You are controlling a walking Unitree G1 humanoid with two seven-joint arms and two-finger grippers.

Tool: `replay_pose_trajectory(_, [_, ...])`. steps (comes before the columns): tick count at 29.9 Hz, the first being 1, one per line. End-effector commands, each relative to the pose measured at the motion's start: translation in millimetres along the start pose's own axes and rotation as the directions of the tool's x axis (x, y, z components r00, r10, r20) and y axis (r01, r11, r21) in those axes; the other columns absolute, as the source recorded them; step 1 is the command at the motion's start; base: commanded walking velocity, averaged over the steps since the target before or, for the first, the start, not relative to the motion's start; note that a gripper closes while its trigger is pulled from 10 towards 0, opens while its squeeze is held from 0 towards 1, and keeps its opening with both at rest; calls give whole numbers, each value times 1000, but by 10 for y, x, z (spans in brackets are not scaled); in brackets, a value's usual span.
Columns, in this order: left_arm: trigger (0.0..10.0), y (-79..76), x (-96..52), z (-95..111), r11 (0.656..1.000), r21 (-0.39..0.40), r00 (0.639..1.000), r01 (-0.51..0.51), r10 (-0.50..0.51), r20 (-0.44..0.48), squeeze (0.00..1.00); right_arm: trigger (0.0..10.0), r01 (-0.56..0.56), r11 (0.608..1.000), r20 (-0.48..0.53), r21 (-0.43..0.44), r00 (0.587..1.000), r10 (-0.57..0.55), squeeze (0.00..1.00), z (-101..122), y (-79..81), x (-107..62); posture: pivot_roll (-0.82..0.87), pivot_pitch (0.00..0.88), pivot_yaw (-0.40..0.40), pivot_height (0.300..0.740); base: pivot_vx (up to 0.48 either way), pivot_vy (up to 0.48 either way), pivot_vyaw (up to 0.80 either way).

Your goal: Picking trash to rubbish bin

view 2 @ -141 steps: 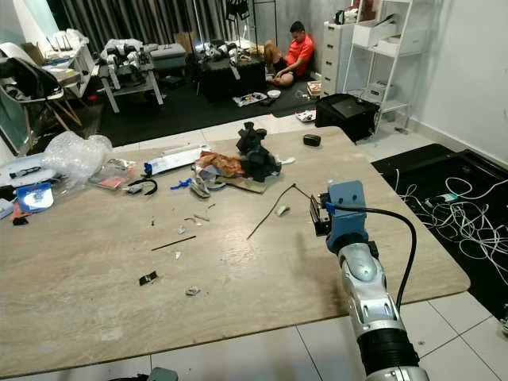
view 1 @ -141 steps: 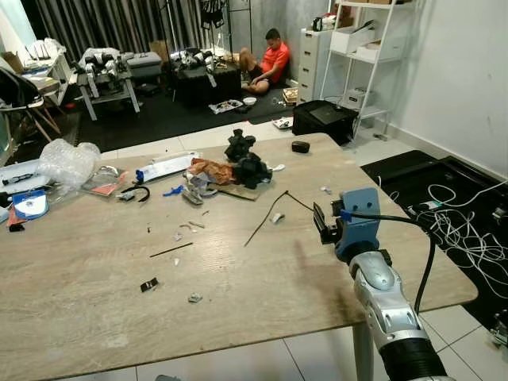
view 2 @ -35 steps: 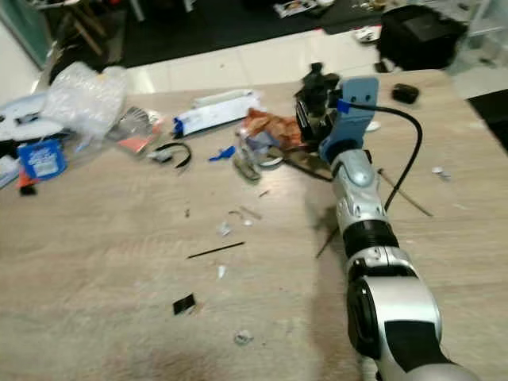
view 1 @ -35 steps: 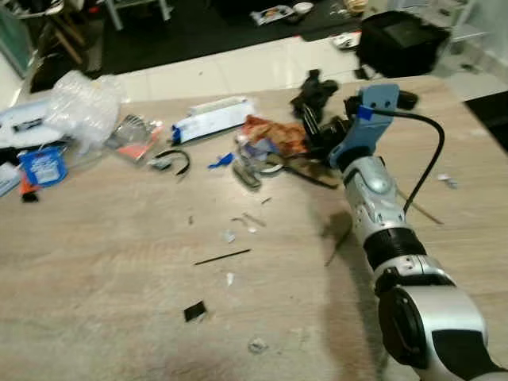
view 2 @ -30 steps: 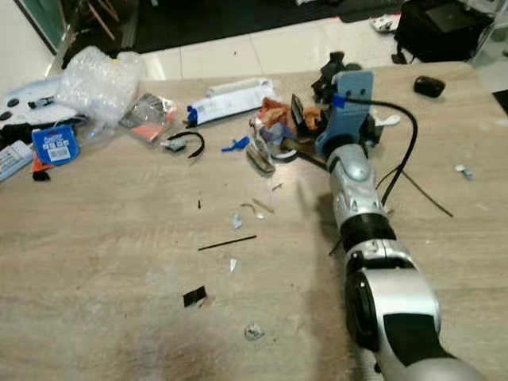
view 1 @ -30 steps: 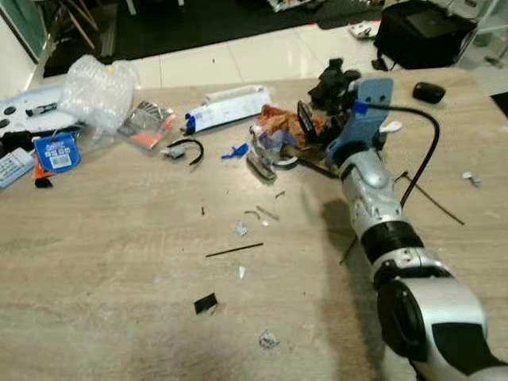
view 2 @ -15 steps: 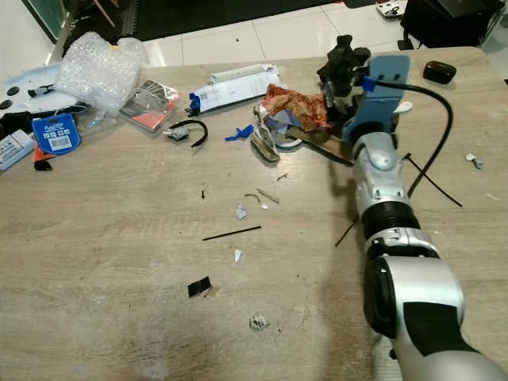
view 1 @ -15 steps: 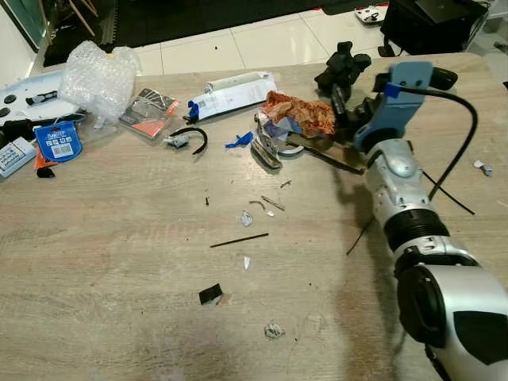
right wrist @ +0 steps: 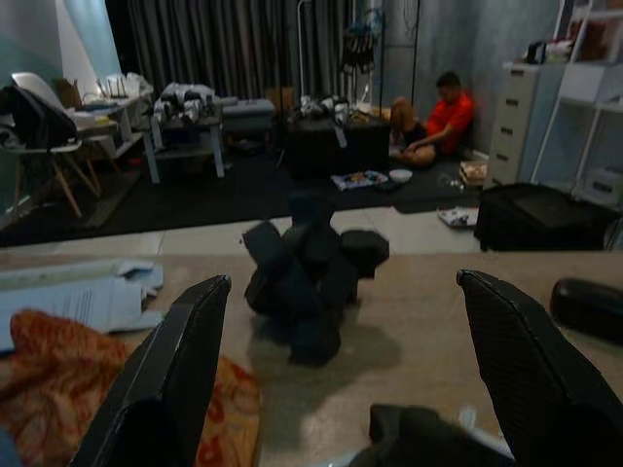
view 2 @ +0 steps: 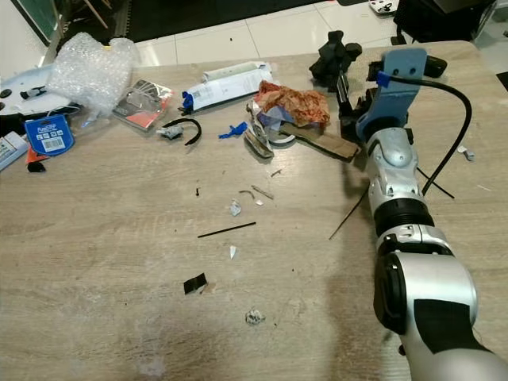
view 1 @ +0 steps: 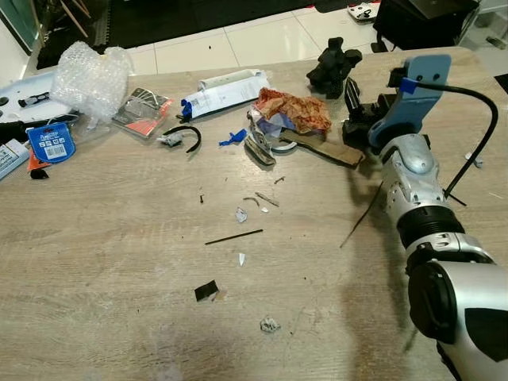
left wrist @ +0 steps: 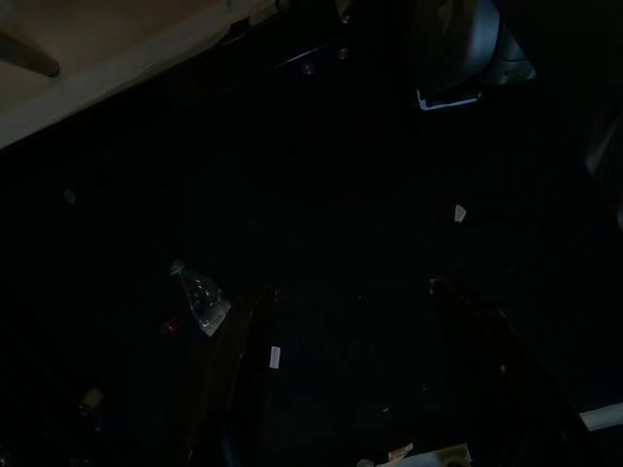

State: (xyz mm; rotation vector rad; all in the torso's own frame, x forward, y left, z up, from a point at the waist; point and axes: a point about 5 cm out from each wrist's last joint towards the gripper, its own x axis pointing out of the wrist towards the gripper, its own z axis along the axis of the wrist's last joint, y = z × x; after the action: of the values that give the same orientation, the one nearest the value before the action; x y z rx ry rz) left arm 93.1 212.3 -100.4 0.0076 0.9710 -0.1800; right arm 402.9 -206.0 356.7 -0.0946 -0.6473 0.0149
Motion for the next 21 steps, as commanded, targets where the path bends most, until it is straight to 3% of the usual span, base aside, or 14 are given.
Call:
replay_pose_trajectory(1, [10000, 31, -94, -210, 1000, -12, 997, -13, 12, -70, 0, 10000, -5, 1000, 43, -9, 999, 5, 0, 89, -7, 28, 16, 455, 161, 740, 0, 0, 0])
replay_pose_trajectory(7, [10000, 22, -74, -174, 1000, -8, 998, -6, 6, -62, 0, 10000, 41, 997, 34, -62, 999, -39, 0, 119, -95, 41, 10, 452, 160, 740, 0, 0, 0])
replay_pose_trajectory(16, [10000, 24, -87, -194, 1000, 0, 998, 2, -2, -67, 0, 10000, 100, 991, -135, -88, 985, -111, 0, -111, -198, -29, 8, 456, 171, 740, 0, 0, 0])
replay_pose_trajectory(19, [10000, 24, -87, -195, 1000, 2, 998, 4, -4, -70, 0, 10000, 111, 993, -291, -37, 949, -117, 0, -294, -205, -81, 8, 456, 171, 740, 0, 0, 0])
replay_pose_trajectory(20, [10000, 24, -87, -195, 1000, 2, 998, 4, -4, -70, 0, 10000, 111, 993, -291, -37, 949, -117, 0, -294, -205, -81, 8, 456, 171, 740, 0, 0, 0])
replay_pose_trajectory(21, [10000, 20, -80, -185, 1000, 3, 998, 5, -4, -69, 0, 0, 99, 995, -361, 7, 928, -90, 0, -378, -197, -114, 7, 452, 170, 740, 0, 0, 0])
